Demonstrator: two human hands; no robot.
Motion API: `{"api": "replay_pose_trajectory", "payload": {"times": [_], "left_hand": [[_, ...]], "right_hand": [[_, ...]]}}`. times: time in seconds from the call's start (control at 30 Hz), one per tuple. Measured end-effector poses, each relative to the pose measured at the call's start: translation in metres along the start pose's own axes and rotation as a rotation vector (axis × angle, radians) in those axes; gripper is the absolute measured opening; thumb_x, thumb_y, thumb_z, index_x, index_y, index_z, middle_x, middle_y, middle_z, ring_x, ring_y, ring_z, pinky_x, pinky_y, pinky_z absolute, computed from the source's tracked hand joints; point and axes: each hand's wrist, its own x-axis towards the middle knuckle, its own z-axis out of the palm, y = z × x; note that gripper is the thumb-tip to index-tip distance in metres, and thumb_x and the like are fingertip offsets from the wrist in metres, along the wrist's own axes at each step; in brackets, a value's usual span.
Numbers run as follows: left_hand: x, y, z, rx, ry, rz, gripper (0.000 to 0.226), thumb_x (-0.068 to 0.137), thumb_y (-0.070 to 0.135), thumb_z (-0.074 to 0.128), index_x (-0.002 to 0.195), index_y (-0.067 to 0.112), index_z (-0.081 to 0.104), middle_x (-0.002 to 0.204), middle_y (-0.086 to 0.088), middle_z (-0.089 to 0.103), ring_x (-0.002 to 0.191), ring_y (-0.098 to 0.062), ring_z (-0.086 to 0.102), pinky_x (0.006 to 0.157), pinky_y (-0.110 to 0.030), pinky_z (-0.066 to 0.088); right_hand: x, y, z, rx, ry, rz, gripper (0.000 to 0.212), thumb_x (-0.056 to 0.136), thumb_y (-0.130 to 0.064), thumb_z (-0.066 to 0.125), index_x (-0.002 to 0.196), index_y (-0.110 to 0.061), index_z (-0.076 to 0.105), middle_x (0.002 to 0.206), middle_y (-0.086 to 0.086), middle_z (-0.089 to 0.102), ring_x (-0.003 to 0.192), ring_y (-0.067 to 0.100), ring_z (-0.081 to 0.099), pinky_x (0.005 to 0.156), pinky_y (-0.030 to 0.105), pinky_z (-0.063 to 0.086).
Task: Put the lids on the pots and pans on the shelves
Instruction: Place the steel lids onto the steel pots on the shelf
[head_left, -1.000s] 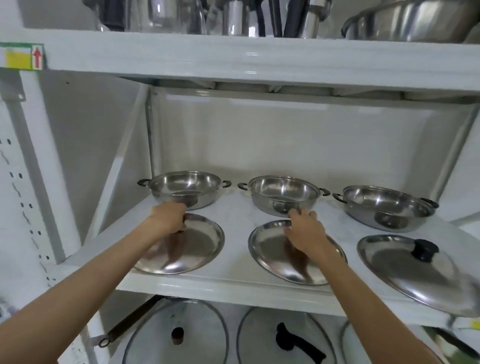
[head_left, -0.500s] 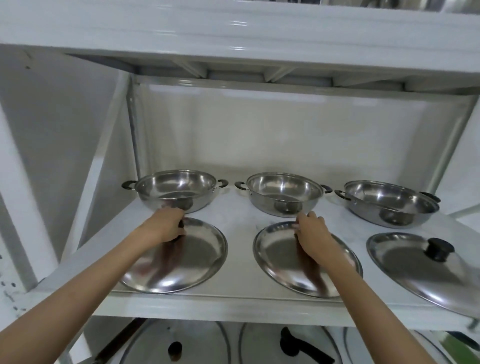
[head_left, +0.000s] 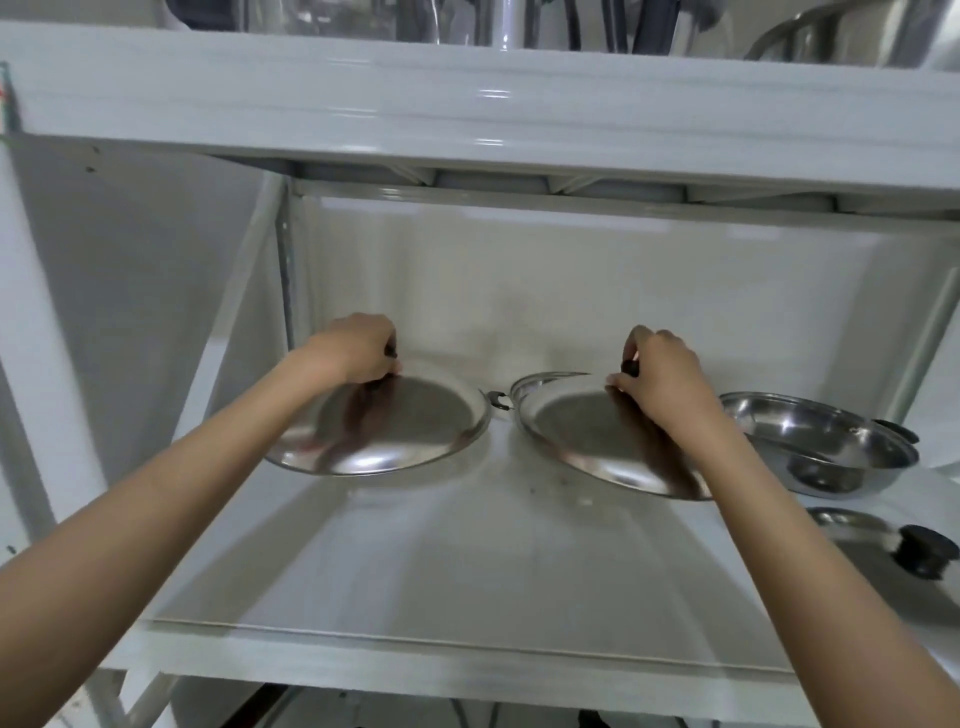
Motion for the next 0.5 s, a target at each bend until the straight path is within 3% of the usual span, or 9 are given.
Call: {"api": "replay_pose_trajectory", "payload": {"times": [0.27, 0.5], "left_hand": [[0.069, -0.006, 0.04, 0.033, 0.061, -0.1, 0.037, 0.094, 0.019, 0.053, 0.126, 0.001, 0.054, 0.132, -0.02, 0.056, 0.125, -0.034, 0.049, 0.103, -0.036, 0.039], [0.116, -0.029, 0.085, 0.103, 0.062, -0.158, 0.033, 0.095, 0.019, 0.048, 0.123, 0.003, 0.055, 0.128, -0.02, 0.057, 0.121, -0.033, 0.05, 0.101, -0.036, 0.038]], "right_hand": [[0.062, 0.005, 0.057, 0.007, 0.085, 0.04, 0.025, 0.088, -0.011, 0.062, 0.107, 0.003, 0.055, 0.11, 0.025, 0.057, 0.101, 0.041, 0.055, 0.081, 0.04, 0.046], [0.096, 0.021, 0.109, -0.026, 0.059, 0.073, 0.027, 0.091, -0.008, 0.058, 0.114, 0.004, 0.052, 0.114, 0.024, 0.054, 0.104, 0.039, 0.051, 0.08, 0.041, 0.046]]}}
